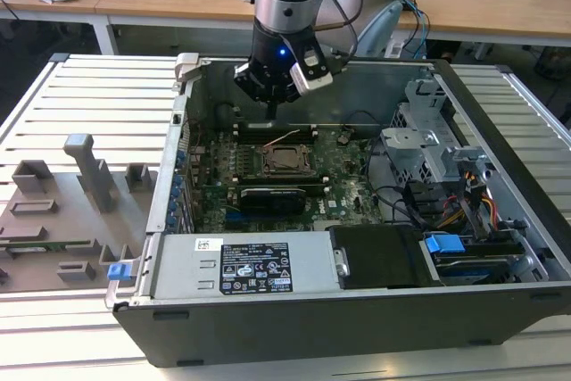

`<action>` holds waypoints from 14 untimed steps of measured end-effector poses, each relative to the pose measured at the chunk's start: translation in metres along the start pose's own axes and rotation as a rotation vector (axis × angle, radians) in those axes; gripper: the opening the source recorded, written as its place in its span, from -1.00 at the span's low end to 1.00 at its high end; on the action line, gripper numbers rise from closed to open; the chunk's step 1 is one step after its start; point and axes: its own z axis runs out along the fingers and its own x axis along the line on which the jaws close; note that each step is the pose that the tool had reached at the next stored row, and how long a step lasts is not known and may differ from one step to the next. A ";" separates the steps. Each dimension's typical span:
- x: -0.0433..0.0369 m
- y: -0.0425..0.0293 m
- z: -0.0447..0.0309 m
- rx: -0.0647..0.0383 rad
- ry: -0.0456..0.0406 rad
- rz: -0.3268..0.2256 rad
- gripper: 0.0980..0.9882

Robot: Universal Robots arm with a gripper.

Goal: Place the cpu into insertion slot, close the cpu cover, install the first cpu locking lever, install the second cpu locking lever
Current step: 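Install the first cpu locking lever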

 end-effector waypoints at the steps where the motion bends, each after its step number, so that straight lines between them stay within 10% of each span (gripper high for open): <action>1: 0.0000 0.0000 0.0002 0.000 0.0000 0.000 -0.98; 14: 0.0006 -0.0017 0.0127 0.000 0.0000 0.000 -0.98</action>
